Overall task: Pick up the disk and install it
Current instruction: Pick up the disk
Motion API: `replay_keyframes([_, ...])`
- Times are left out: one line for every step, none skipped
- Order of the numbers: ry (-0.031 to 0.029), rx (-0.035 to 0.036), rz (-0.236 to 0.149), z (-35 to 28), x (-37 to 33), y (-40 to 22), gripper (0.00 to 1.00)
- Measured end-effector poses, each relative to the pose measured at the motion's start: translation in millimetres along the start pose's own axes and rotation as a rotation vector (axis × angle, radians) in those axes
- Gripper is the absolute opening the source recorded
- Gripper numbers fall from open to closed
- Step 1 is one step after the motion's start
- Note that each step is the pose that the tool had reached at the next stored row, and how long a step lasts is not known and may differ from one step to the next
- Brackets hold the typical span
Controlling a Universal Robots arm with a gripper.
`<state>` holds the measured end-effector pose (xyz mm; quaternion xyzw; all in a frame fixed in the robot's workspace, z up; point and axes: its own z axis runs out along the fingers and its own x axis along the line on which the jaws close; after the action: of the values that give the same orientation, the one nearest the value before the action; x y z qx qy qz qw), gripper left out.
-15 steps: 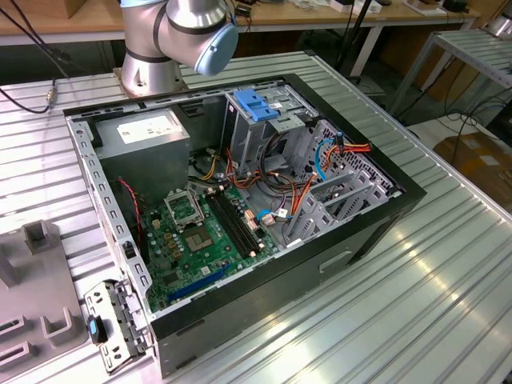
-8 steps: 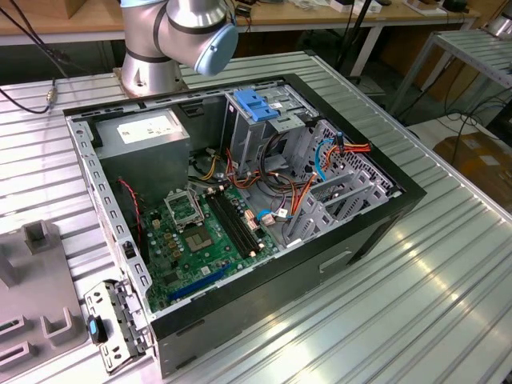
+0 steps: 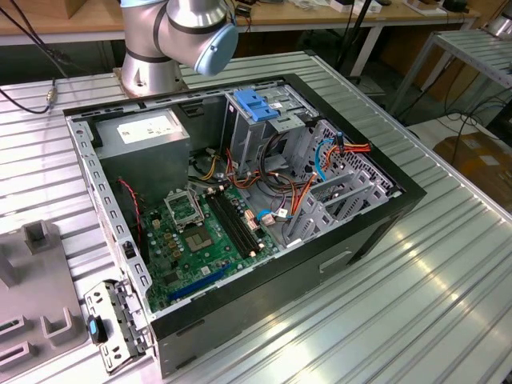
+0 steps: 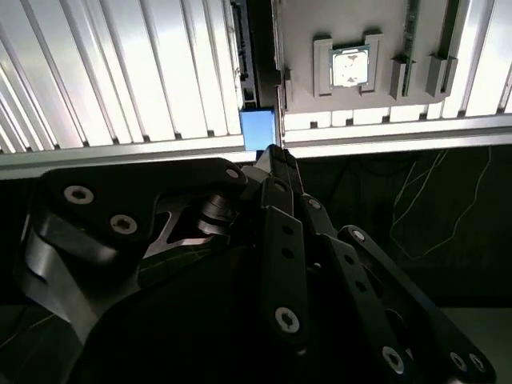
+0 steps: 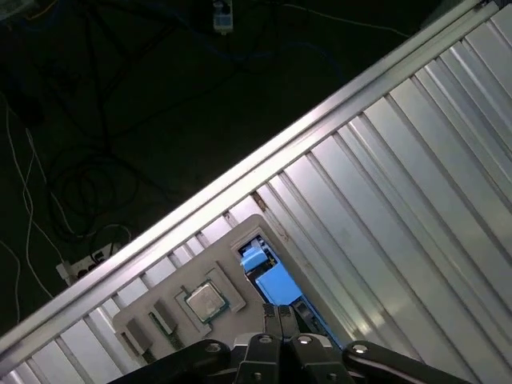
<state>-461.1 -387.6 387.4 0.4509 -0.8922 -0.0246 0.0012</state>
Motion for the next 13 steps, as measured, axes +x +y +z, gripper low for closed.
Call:
replay_keyframes([0.0003, -0.0001, -0.007, 0.0, 0.0, 0.0, 0.11])
replay_keyframes([0.001, -0.0004, -0.024, 0.0, 0.0, 0.0, 0.11])
replay_keyframes([0.0016, -0.0007, -0.036, 0.0, 0.0, 0.0, 0.11])
replay_keyframes([0.0022, -0.0009, -0.049, 0.0, 0.0, 0.0, 0.11])
replay_keyframes([0.0027, -0.0012, -0.06, 0.0, 0.0, 0.0, 0.11])
replay_keyframes([0.0033, -0.0014, -0.074, 0.0, 0.0, 0.0, 0.11])
replay_keyframes([0.004, -0.0018, -0.09, 0.0, 0.0, 0.0, 0.11])
replay_keyframes([0.0045, -0.002, -0.1, 0.0, 0.0, 0.0, 0.11])
replay_keyframes([0.0057, -0.0025, -0.126, 0.0, 0.0, 0.0, 0.11])
replay_keyframes([0.0068, -0.003, -0.152, 0.0, 0.0, 0.0, 0.11])
replay_keyframes([0.0076, -0.0034, -0.167, 0.0, 0.0, 0.0, 0.11])
replay_keyframes([0.0083, -0.0037, -0.183, 0.0, 0.0, 0.0, 0.11])
replay_keyframes([0.0089, -0.004, -0.198, 0.0, 0.0, 0.0, 0.11])
